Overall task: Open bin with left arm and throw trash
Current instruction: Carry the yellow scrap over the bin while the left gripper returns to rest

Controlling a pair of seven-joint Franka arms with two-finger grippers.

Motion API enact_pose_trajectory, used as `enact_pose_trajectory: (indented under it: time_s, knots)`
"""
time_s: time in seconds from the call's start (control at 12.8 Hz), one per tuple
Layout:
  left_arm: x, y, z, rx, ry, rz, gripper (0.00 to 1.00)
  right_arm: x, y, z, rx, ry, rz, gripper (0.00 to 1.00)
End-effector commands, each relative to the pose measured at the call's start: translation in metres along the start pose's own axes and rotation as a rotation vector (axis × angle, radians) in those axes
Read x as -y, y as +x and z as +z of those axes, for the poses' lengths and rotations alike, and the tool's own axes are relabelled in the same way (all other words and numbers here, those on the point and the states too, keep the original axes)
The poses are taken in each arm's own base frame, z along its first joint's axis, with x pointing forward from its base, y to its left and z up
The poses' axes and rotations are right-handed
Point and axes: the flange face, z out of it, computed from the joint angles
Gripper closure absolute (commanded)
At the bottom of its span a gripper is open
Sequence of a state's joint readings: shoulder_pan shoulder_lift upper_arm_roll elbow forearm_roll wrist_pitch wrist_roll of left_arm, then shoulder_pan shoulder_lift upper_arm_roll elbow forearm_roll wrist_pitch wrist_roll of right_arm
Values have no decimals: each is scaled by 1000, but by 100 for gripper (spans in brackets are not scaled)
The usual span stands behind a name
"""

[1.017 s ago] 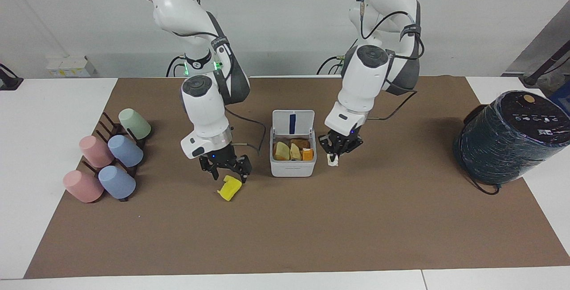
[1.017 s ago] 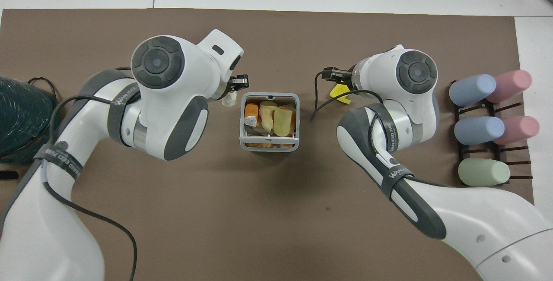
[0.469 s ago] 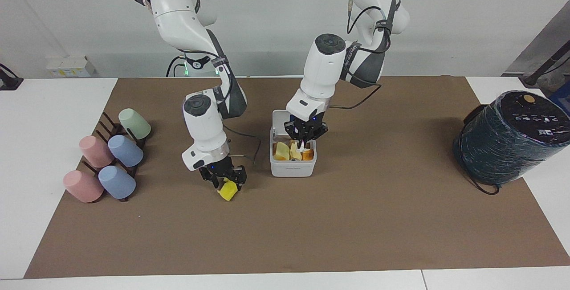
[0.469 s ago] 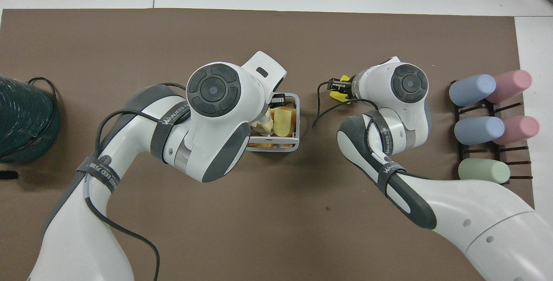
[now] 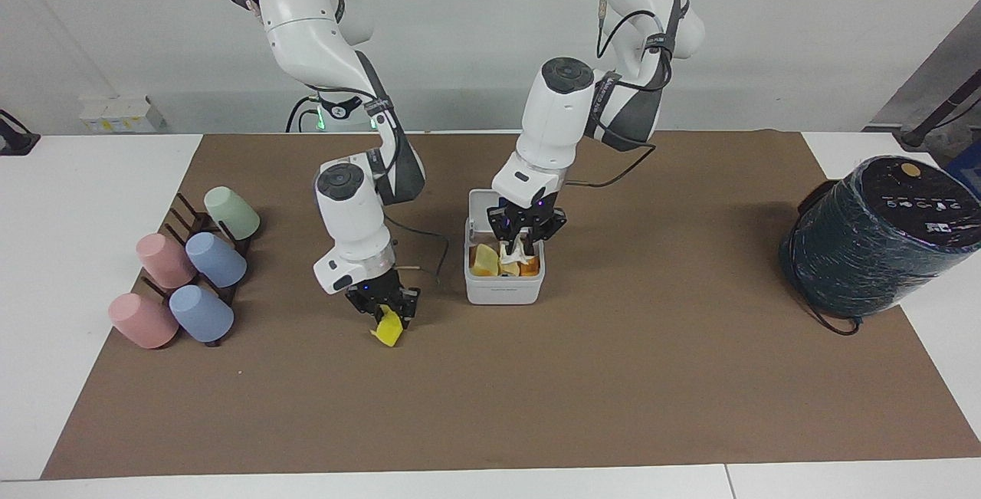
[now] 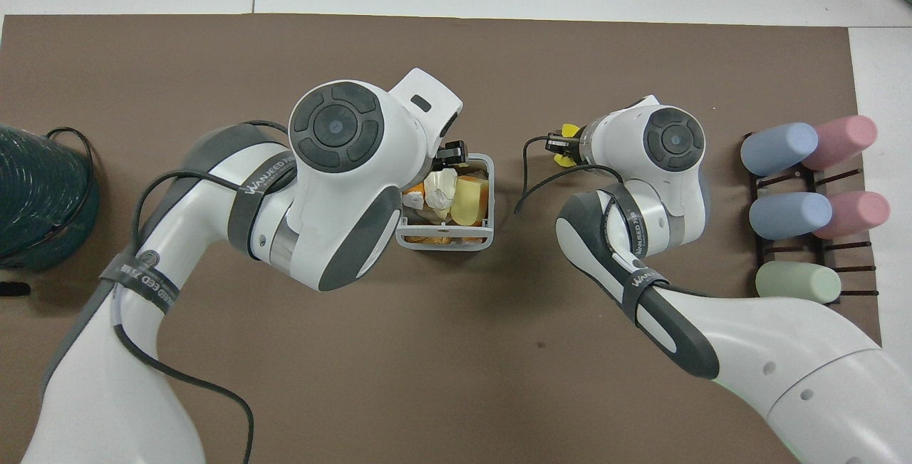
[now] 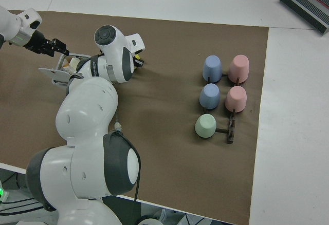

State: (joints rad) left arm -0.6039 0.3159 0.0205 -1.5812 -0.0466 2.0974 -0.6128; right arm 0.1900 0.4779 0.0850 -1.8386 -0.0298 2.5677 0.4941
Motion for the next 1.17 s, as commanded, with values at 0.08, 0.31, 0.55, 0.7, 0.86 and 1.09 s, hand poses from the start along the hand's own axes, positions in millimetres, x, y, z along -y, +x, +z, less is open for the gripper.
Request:
enact_pose_trajectory:
  time_s: [0.08, 0.31, 0.55, 0.7, 0.86, 1.09]
  knots:
    - [73, 52, -44, 48, 50, -40, 14, 3, 3, -25, -37, 13, -29, 100]
    - [164, 91, -77, 90, 88, 12, 15, 18, 7, -69, -46, 21, -31, 100]
    - [264, 105, -101, 148, 105, 85, 16, 64, 2, -106, -28, 36, -30, 100]
    - [289, 99, -124, 164, 107, 89, 16, 102, -16, -117, -16, 50, -49, 100]
    - [292, 86, -157, 151, 132, 93, 16, 133, -34, -124, -7, 64, -41, 100]
    - [287, 68, -186, 142, 154, 106, 14, 162, -64, -129, 31, 54, -53, 100]
